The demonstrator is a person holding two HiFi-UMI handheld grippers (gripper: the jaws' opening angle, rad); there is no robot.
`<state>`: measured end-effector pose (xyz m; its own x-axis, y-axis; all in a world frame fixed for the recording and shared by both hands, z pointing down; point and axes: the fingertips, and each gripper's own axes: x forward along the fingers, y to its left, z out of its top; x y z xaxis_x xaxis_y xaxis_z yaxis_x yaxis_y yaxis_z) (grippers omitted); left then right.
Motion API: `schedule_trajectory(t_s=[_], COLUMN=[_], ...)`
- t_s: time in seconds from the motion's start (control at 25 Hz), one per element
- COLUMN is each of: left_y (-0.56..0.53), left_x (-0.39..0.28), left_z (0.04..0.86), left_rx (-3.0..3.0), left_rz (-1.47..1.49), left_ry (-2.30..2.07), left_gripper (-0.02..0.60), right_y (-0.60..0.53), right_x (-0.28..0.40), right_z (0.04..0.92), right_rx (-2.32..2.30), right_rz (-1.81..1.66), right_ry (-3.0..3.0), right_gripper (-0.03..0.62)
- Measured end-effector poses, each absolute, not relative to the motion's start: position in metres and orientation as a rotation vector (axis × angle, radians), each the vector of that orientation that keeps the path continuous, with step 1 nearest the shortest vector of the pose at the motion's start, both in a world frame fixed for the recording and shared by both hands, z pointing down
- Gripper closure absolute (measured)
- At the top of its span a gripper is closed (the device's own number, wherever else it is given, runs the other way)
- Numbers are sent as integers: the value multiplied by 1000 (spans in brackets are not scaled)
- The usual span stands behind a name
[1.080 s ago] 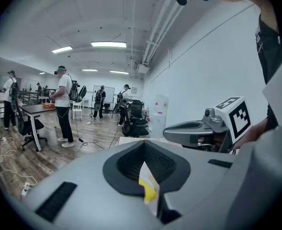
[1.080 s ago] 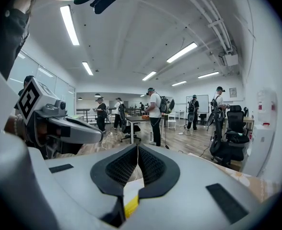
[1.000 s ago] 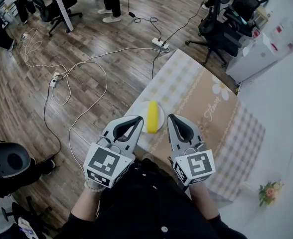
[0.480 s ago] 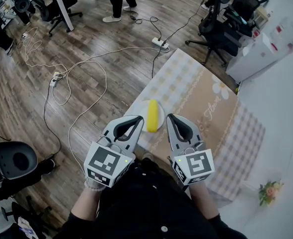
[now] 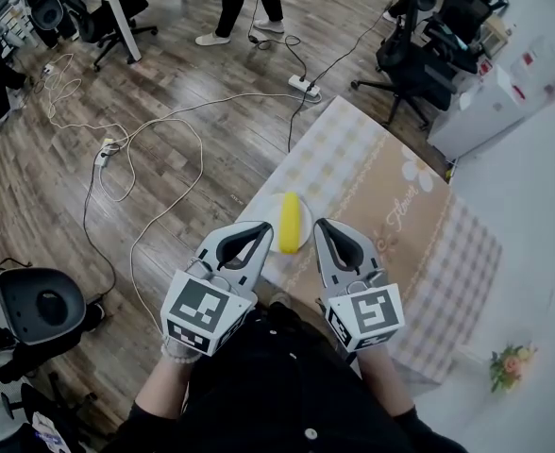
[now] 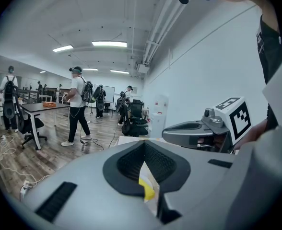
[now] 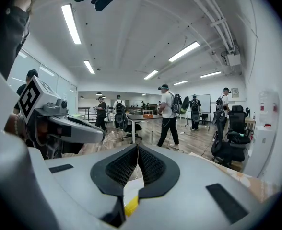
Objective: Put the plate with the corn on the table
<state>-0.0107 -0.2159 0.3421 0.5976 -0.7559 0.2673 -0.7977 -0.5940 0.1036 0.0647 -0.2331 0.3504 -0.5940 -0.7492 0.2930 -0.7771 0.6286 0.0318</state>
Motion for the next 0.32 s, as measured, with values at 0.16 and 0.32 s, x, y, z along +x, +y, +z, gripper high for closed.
schedule_trajectory(t_s=[0.16, 0.32], left_y=[-216, -215], left_x=[-11, -11], left_z=[343, 343], left_rx=[2609, 2608], left_rz=[293, 292], left_ry=[-1288, -1283], left_gripper=[568, 568], right_y=[-233, -232], right_x=[63, 61], right_z=[350, 351], right_rx=[1228, 1219], right_rz=[140, 135], right_ry=[-2578, -2576], right_gripper=[551, 551])
